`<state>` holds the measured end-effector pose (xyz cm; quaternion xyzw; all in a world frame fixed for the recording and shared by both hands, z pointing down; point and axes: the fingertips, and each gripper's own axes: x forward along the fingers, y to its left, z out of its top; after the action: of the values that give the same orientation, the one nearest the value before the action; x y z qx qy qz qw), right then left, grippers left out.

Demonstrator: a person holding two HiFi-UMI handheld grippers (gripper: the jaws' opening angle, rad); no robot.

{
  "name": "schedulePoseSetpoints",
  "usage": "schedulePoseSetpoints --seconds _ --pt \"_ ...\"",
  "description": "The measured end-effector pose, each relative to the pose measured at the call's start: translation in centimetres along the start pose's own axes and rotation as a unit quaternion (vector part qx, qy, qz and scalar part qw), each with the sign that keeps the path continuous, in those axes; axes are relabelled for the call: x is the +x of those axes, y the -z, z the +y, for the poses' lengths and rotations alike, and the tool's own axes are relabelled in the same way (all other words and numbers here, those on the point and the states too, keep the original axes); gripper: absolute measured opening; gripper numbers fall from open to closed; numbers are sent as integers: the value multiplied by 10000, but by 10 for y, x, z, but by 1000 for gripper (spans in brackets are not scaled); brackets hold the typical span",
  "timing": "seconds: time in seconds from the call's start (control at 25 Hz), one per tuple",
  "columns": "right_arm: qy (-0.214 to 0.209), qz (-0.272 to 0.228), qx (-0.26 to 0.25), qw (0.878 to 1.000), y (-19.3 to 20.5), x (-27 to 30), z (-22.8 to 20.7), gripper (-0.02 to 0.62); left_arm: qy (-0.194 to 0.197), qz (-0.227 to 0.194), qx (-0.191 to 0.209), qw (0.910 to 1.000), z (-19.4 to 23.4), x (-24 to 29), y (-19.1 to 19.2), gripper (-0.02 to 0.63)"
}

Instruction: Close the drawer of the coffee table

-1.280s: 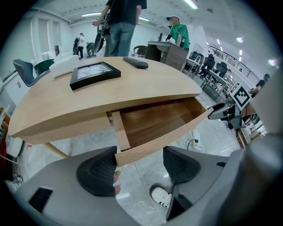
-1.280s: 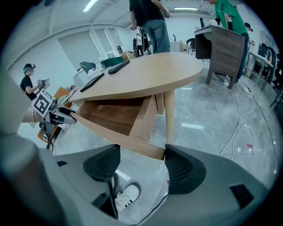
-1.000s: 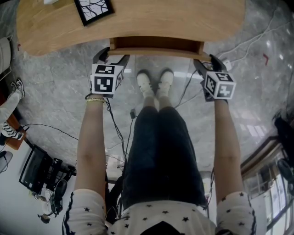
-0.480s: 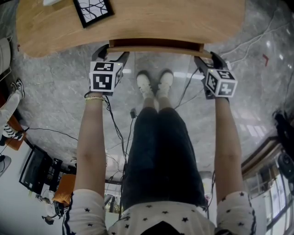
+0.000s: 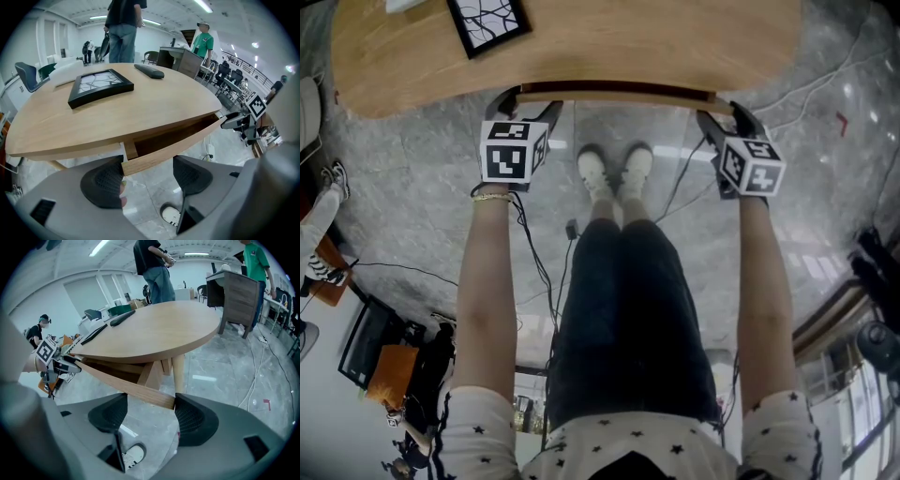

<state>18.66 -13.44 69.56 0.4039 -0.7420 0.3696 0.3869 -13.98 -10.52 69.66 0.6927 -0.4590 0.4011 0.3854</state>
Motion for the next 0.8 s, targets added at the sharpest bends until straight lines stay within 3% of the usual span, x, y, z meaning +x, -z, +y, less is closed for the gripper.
schedulePoseSetpoints --seconds 0.8 --pt "-40 -135 -38 9999 -22 8 -9 310 -172 -129 -360 9991 8 5 -17 325"
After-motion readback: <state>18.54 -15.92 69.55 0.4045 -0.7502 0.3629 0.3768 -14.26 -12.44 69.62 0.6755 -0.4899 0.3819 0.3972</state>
